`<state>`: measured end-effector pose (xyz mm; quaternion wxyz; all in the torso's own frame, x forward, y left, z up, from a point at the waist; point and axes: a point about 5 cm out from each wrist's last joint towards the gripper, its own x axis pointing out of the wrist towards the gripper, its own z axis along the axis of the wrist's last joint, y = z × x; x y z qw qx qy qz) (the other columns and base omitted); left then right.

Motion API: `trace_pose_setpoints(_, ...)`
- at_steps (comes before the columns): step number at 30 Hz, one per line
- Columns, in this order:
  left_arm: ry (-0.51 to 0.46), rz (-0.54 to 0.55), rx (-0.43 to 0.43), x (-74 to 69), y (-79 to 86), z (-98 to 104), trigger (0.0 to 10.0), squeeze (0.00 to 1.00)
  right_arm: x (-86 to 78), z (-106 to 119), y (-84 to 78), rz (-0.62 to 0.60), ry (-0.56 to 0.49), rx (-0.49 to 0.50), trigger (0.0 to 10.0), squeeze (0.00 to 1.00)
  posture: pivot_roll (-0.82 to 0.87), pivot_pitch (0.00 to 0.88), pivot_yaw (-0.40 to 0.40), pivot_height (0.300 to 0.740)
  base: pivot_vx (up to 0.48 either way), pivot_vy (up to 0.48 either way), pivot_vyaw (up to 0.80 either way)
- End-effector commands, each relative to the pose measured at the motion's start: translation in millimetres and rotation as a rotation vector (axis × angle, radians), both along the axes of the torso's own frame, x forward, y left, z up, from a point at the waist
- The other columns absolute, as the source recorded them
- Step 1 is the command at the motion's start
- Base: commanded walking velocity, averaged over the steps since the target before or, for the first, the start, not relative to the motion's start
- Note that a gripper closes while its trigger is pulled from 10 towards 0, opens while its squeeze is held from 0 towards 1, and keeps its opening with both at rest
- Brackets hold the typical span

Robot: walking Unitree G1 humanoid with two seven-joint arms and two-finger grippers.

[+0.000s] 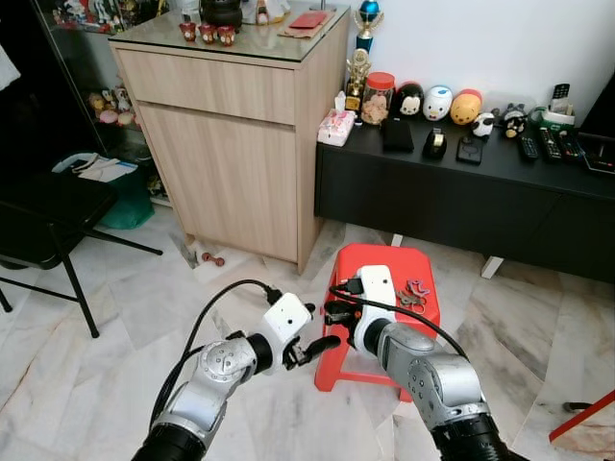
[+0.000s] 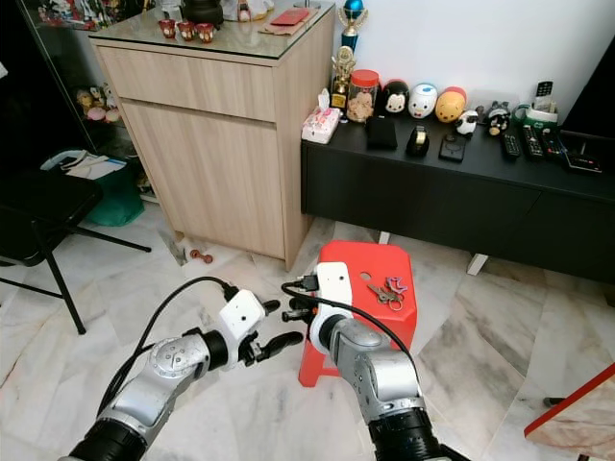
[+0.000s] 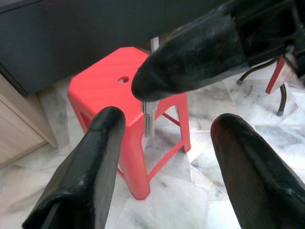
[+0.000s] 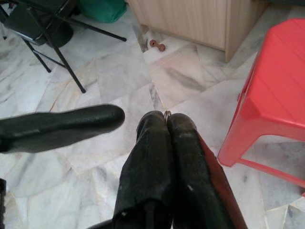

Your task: Hang keys on a hook

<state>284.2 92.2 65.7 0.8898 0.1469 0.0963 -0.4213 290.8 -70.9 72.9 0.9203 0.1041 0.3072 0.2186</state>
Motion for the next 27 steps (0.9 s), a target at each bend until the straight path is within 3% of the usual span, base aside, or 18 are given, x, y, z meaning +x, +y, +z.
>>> trace_pose_setpoints(1, -0.015, -0.001, -0.007, 2.5, -1.0, 3.2, 10.0, 0.00, 0.3, 7.5, 2.0, 0.002, -0.020, 0.027, 10.0, 0.00, -0.03, 0.000, -0.043, 0.740, 0.000, 0.000, 0.00)
trace_pose_setpoints(9, -0.024, -0.018, 0.008, 1.7, -6.6, 2.0, 10.0, 0.00, -1.1, 11.4, 5.2, 0.013, -0.031, 0.044, 10.0, 0.00, -0.03, 0.000, -0.044, 0.740, 0.000, 0.000, 0.00)
trace_pose_setpoints(27, -0.006, 0.054, -0.040, 6.7, -7.0, 1.8, 10.0, 0.00, -5.7, 17.7, 13.7, 0.064, -0.040, 0.071, 10.0, 0.00, -0.04, 0.000, -0.043, 0.740, 0.000, 0.000, 0.00)
